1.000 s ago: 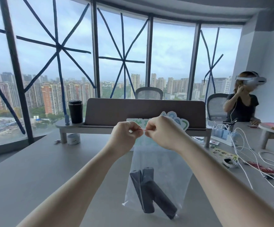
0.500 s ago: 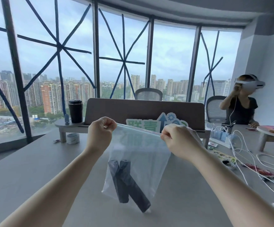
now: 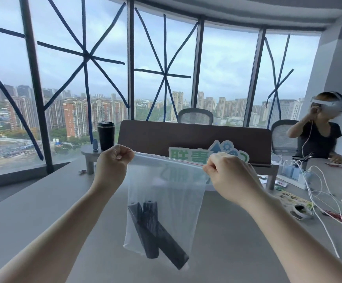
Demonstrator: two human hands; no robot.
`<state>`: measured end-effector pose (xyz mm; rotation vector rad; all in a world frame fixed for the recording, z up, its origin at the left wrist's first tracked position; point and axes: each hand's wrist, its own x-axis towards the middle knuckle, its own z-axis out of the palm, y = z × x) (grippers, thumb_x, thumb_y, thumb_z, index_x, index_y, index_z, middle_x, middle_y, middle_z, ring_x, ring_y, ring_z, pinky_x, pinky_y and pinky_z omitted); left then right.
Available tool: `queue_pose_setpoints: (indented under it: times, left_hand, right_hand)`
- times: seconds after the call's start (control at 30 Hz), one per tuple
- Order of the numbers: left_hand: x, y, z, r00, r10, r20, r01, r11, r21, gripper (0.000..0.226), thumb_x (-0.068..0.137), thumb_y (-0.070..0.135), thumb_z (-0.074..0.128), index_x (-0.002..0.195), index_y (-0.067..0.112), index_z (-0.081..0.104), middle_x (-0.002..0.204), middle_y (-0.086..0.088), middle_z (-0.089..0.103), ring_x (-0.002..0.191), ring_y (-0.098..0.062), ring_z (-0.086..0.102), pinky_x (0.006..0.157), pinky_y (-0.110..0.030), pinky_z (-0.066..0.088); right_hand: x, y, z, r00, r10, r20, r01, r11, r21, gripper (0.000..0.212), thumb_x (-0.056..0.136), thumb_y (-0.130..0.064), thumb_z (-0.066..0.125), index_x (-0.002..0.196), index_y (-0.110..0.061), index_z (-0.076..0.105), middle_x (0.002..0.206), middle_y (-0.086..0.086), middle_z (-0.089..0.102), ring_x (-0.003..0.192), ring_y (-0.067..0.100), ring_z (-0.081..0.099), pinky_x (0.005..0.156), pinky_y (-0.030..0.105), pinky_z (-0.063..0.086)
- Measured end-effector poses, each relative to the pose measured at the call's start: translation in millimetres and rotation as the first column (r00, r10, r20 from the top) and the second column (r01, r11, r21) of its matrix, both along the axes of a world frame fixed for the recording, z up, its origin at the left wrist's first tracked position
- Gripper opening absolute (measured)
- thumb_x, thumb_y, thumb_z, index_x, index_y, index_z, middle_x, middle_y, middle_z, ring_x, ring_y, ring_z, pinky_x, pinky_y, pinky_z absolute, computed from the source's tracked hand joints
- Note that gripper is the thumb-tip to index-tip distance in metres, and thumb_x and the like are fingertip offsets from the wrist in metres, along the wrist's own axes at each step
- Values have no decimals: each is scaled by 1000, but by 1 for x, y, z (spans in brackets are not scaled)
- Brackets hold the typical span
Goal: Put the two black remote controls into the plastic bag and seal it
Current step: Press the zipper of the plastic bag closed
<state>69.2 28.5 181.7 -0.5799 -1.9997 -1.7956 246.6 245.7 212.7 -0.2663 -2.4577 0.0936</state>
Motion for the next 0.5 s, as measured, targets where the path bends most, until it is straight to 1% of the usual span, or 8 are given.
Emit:
queue_pose_setpoints:
  times: [0.03,0.1,0.2,0.23,0.3,0.37,0.43,0.5]
  left_hand:
    - [-9,-2,-5,1000,0,24,0,1000,-4,15,83,12,63,69,16,64,41,11,53,46,-15,42,55,-29,38]
    - [-29,-7,-14,998,12,65,-9,999,-48,18,85,11,61,68,17,62,46,7,55,44,-18,45,56,-32,40]
    - [-64,-15,-15,995,27,100,-14,992,-122,21,87,6,55,69,17,58,59,-6,59,37,-13,53,50,-32,45]
    - [-77,-19,-9,993,16,121,-3,994,-109,21,88,5,53,71,17,57,66,-7,60,37,-11,57,46,-29,46]
    - [-101,-29,5,988,-12,157,17,999,-31,24,91,1,47,75,16,56,78,-5,62,45,-12,64,45,-27,50]
    - [-122,-42,17,987,-13,163,4,998,57,22,93,3,47,77,17,56,85,-6,65,59,-17,68,54,-32,56]
    - [-138,-56,15,988,1,155,-19,994,112,19,92,5,51,78,16,56,86,-8,65,69,-21,68,60,-34,59]
    - [-147,-69,-2,985,8,173,-35,988,153,18,90,4,54,77,15,57,81,-8,65,72,-22,68,62,-32,59]
  right_hand:
    - [-11,-2,-2,1000,-2,-10,2,1000,-11,25,96,-36,49,83,-18,59,94,-3,65,87,26,62,73,36,48]
    - [-43,-5,-8,1000,11,-22,-11,999,-30,25,96,-34,51,82,-15,58,94,1,67,88,29,63,71,36,47]
    - [-106,-11,-12,999,26,-33,-29,995,-98,25,97,-31,52,76,-18,49,90,6,72,84,32,65,60,32,36]
    - [-127,-13,-10,998,32,-52,-39,989,-142,25,97,-31,52,75,-18,49,86,6,73,81,33,66,58,31,36]
    - [-162,-22,-3,991,49,-126,-78,970,-232,26,95,-31,54,74,-15,53,75,4,73,73,31,66,57,32,43]
    - [-186,-33,3,970,92,-224,-155,946,-283,25,92,-33,56,74,-17,59,63,-5,69,64,22,67,61,34,54]
    - [-199,-44,0,948,162,-274,-250,912,-325,21,90,-29,60,73,-18,65,60,-8,70,62,14,67,66,34,57]
    - [-204,-56,-20,940,223,-258,-315,858,-405,18,87,-24,64,71,-16,68,63,-5,72,63,13,68,65,32,56]
